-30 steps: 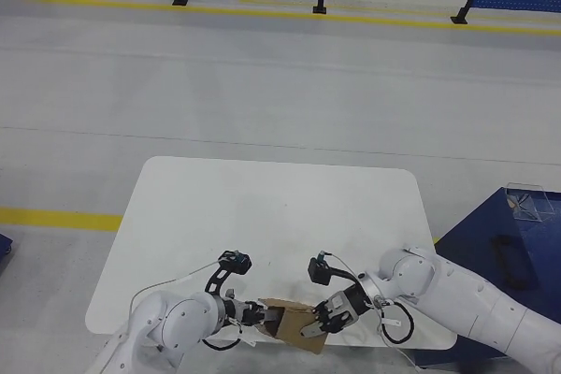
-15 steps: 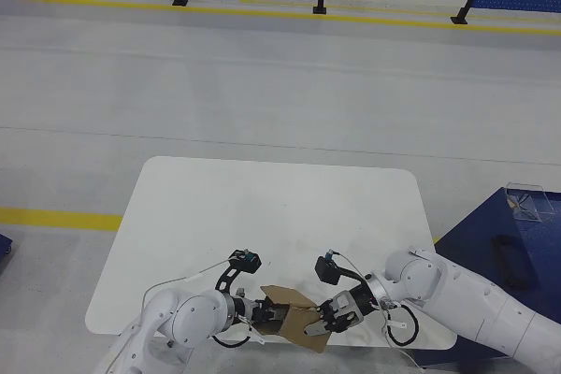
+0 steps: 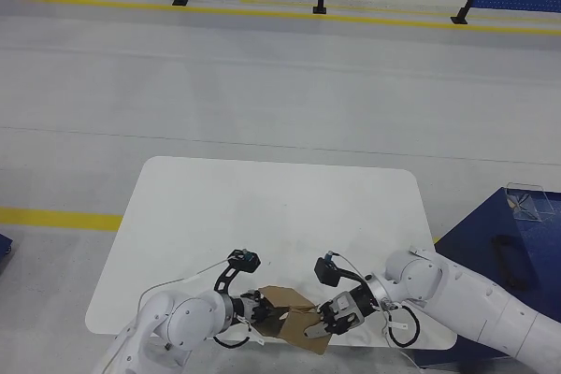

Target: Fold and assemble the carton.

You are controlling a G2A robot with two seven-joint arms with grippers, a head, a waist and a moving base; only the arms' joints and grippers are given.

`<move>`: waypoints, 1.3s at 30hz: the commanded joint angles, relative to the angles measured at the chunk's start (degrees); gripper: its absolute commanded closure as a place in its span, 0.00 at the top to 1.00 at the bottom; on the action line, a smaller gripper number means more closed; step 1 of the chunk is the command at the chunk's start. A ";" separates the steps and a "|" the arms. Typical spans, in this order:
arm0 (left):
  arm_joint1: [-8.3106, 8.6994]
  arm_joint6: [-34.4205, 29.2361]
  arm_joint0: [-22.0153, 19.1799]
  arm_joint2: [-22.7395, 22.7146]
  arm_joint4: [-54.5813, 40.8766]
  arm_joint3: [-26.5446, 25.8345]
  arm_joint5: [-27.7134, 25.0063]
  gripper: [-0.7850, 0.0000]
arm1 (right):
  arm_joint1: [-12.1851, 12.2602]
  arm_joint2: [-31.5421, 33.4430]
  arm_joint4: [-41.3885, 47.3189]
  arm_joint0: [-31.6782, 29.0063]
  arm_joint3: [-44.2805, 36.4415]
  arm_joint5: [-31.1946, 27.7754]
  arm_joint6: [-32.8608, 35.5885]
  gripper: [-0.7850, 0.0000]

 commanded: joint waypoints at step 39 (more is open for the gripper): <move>0.24 3.52 0.21 -2.65 -7.66 1.98 1.26 0.00 | 7.81 13.84 5.33 -6.79 1.31 -7.09 -10.82 1.00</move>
